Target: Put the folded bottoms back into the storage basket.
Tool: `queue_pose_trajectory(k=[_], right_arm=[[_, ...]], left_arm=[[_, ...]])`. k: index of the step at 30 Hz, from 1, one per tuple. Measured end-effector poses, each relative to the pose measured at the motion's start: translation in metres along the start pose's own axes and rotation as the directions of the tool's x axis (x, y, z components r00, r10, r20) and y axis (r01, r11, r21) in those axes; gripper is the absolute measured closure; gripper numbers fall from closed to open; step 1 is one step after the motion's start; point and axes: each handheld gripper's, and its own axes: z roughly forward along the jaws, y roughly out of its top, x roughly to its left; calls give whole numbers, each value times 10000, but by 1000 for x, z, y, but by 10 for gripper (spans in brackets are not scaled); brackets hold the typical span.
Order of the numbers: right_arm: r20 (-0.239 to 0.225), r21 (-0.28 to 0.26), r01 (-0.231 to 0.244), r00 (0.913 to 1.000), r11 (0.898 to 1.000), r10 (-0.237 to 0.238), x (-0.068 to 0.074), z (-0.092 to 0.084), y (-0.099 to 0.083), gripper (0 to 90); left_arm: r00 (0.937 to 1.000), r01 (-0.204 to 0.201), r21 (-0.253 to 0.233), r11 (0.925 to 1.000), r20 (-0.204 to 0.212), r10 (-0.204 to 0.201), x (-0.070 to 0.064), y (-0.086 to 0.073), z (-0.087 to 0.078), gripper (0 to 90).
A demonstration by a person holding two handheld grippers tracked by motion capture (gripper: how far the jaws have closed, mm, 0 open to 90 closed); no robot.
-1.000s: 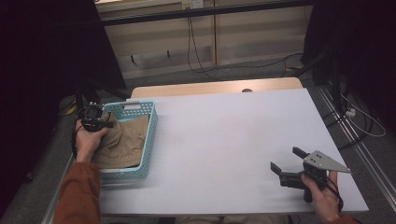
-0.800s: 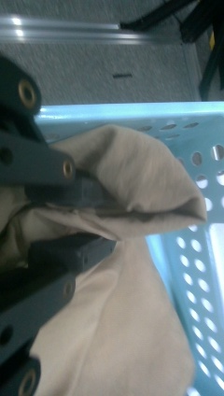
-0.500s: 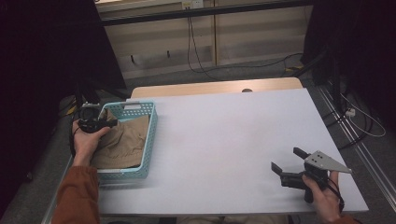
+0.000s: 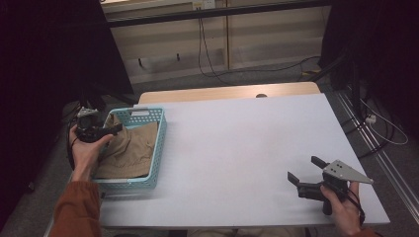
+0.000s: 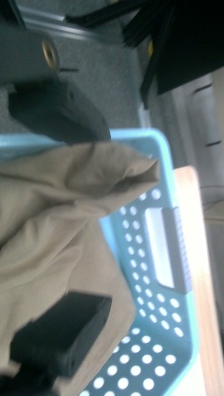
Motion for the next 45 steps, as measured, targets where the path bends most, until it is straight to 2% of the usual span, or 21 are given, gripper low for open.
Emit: queue_pose_trajectory(k=[1,2,6,9,12,19,23,27,30,37,41,45], right_arm=[[0,0,0,10000,10000,0,0,0,0,14],[18,7,16,10000,10000,-16,1,0,0,14],[49,25,-1,10000,10000,1,2,0,1,14],[56,28,39,10000,10000,-39,2,0,1,14],[69,31,74,9999,10000,-74,2,0,1,13],[52,13,69,10000,10000,-69,3,0,1,13],[27,14,75,10000,10000,-75,4,1,1,13],[7,1,73,10000,10000,-73,4,1,1,14],[2,-26,77,10000,10000,-77,5,1,2,13],[-4,5,91,10000,10000,-91,5,2,2,15],[-37,-24,102,9999,9999,-102,6,2,2,15],[-49,-21,106,9999,9999,-106,6,2,2,15]], left_arm=[[10000,0,0,10000,0,0,0,0,0,112],[9999,139,-200,9997,63,-138,1,-1,-4,98],[9997,256,-304,9992,56,-255,2,-2,-9,51],[9991,318,-563,9979,283,-302,3,-3,-16,47],[9990,354,-835,9959,286,-331,2,-5,-25,45],[9992,258,-790,9965,318,-233,-4,-12,-41,54],[9990,373,-779,9963,279,-352,-7,-17,-53,62],[9988,447,-844,9954,242,-428,-13,-24,-64,70],[9992,223,-824,9964,337,-196,-20,-33,-75,73],[9986,368,-1042,9939,427,-325,-29,-49,-88,72],[9973,437,-1019,9938,634,-374,-41,-58,-94,72],[9978,320,-1066,9938,618,-255,-53,-67,-100,72]])
